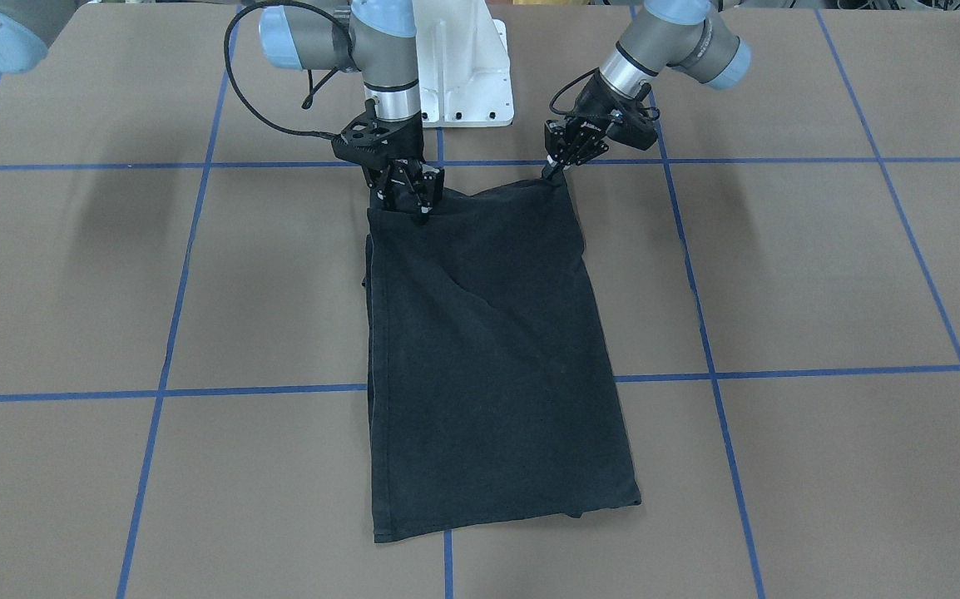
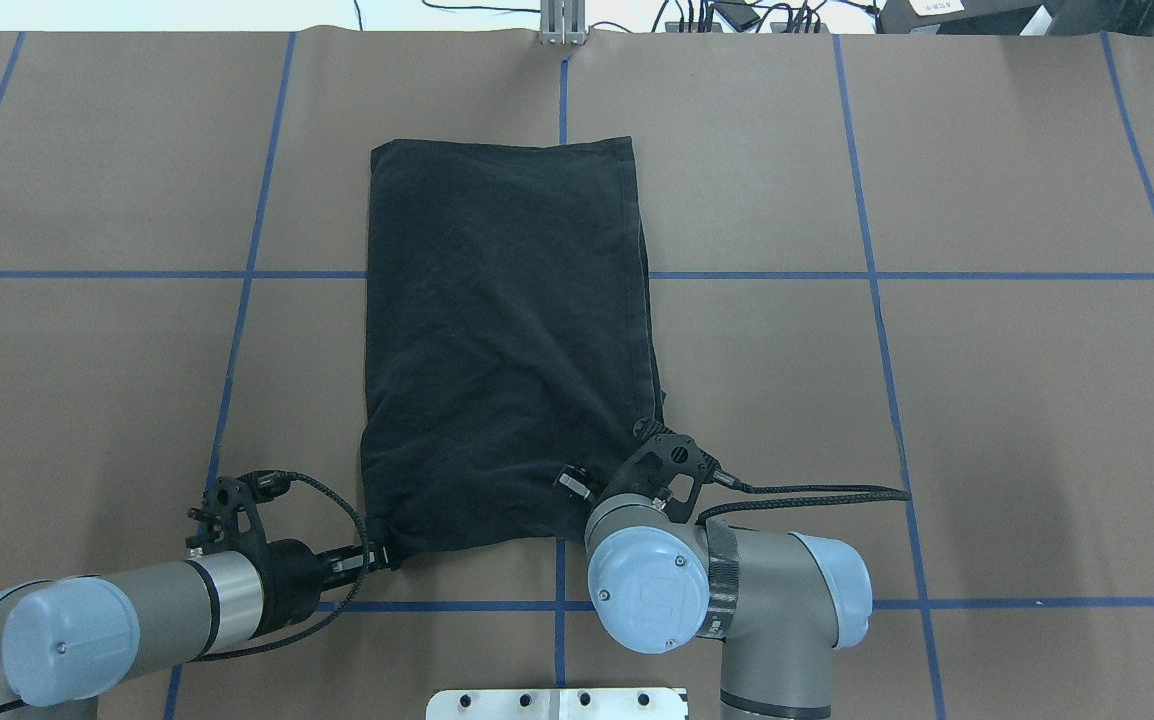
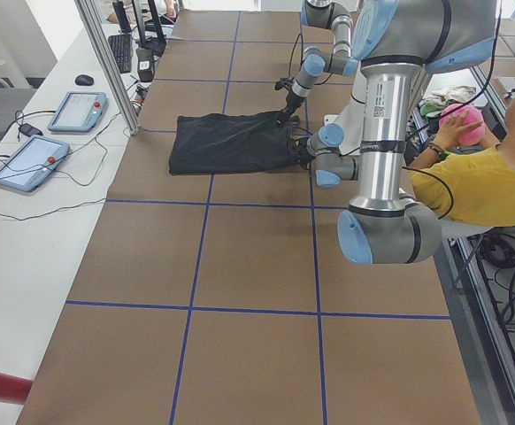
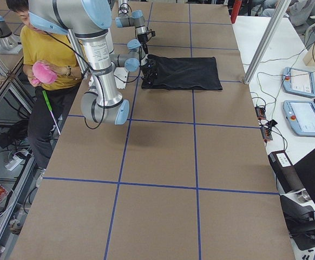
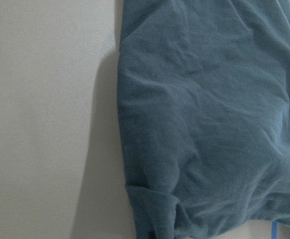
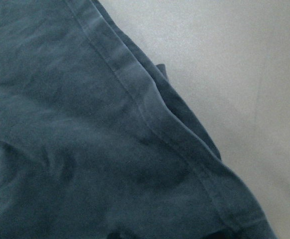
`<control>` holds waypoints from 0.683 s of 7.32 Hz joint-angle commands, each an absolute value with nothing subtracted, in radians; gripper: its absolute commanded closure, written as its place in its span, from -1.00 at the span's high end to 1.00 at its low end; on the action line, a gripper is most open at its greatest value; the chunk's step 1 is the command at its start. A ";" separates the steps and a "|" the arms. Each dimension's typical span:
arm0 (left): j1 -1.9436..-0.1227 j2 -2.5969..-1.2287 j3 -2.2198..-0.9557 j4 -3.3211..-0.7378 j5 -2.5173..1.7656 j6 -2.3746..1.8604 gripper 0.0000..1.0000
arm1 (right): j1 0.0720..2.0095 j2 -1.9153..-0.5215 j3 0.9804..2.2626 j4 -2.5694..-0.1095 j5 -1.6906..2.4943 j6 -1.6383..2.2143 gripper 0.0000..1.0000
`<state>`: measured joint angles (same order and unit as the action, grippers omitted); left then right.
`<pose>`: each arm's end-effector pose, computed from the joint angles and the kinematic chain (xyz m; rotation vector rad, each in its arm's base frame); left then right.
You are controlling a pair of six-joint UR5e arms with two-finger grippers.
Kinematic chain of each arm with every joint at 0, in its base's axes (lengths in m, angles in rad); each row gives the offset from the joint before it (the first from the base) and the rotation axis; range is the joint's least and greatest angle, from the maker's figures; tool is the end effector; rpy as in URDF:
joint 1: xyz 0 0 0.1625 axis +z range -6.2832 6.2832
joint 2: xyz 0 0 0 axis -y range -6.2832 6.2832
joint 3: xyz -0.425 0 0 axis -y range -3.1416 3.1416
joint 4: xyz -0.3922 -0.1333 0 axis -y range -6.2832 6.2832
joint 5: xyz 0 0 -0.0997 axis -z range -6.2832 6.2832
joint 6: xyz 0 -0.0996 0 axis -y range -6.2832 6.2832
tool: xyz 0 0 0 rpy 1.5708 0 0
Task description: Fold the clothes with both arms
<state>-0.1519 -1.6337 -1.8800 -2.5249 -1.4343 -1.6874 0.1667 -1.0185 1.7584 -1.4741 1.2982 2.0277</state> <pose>0.4838 -0.2226 0.3712 0.1399 1.3280 -0.3181 -0.6150 -0.2659 0.2501 0.1365 -0.8783 0.6970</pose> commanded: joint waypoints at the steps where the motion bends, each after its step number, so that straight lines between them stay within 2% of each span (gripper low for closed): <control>1: -0.152 -1.634 -1.882 -2.525 -1.434 -1.687 -1.00 | 0.167 -1.012 1.758 -1.471 1.292 2.045 -1.00; 5: -0.152 -1.640 -1.882 -2.525 -1.436 -1.687 -1.00 | 0.198 -1.014 1.776 -1.471 1.295 2.030 -1.00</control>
<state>-0.1519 -1.6369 -1.8822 -2.5249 -1.4346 -1.6874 0.1865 -1.0127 1.7677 -1.4699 1.2923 2.0362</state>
